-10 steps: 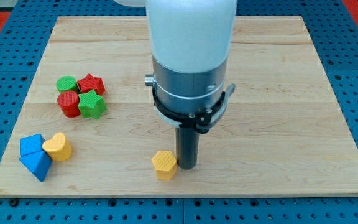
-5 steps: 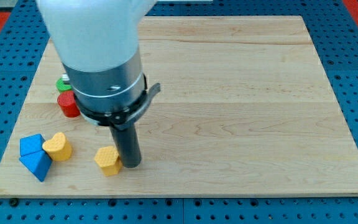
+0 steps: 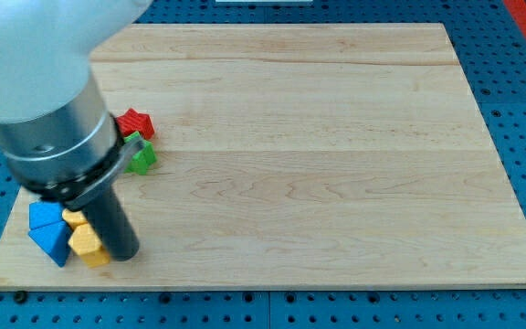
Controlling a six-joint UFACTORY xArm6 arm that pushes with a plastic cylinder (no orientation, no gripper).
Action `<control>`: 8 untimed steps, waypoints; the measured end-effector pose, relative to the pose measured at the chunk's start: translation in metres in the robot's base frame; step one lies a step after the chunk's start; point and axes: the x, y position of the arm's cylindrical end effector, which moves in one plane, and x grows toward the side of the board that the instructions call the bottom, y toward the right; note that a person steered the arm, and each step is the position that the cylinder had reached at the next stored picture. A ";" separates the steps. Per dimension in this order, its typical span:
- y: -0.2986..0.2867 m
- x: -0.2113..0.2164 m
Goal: Place yellow hexagon below yellow heart
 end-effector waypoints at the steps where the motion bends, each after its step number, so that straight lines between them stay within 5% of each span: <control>1: 0.000 0.004; 5: 0.016 0.028; 8: -0.026 0.029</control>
